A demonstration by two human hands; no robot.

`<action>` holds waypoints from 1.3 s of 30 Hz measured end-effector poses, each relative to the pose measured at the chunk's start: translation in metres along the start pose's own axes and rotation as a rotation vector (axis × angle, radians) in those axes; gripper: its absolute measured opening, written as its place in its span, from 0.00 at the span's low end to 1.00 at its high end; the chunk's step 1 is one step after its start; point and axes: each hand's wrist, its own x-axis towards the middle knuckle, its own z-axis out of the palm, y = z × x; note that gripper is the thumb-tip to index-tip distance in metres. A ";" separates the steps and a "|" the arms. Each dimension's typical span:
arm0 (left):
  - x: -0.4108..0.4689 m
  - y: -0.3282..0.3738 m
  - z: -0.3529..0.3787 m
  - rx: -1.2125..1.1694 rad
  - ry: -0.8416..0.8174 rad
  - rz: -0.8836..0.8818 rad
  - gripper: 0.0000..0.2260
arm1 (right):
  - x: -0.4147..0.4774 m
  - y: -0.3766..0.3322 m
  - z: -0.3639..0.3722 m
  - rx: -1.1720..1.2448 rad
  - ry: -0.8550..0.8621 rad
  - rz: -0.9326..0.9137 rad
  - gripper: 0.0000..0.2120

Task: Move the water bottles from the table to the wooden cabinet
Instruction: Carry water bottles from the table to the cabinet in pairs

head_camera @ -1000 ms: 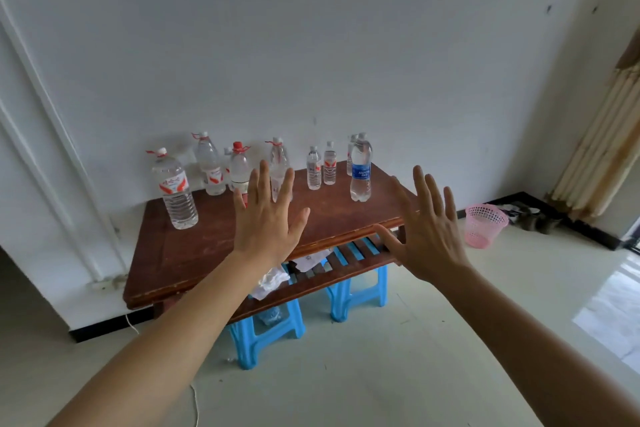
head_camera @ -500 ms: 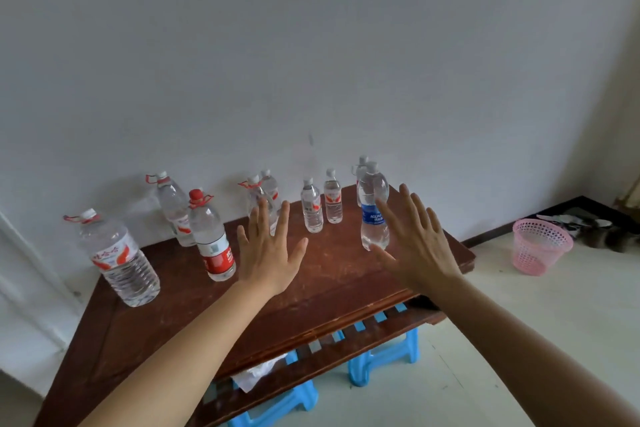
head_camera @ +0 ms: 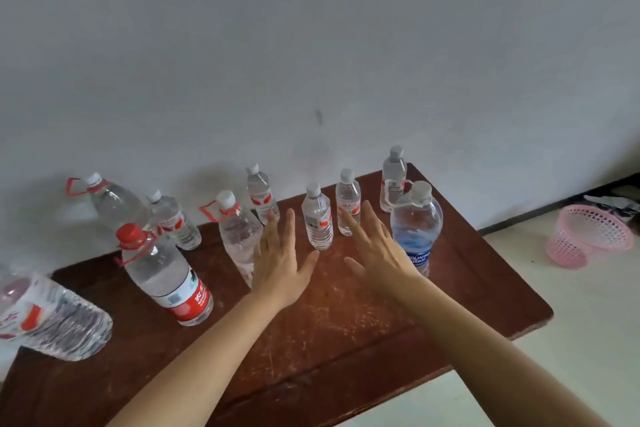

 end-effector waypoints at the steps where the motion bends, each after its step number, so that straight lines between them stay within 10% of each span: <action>1: 0.018 -0.006 0.012 -0.030 -0.015 -0.001 0.42 | 0.013 0.007 0.013 0.049 -0.001 0.051 0.50; 12: 0.134 -0.030 0.127 -0.537 0.021 -0.070 0.48 | 0.131 0.080 0.117 0.554 0.171 0.462 0.54; 24: 0.137 -0.037 0.149 -0.660 0.067 -0.016 0.37 | 0.145 0.102 0.138 0.582 0.218 0.468 0.44; 39: -0.060 -0.025 0.111 -0.594 0.170 -0.310 0.37 | 0.007 0.043 0.121 0.533 -0.047 0.505 0.41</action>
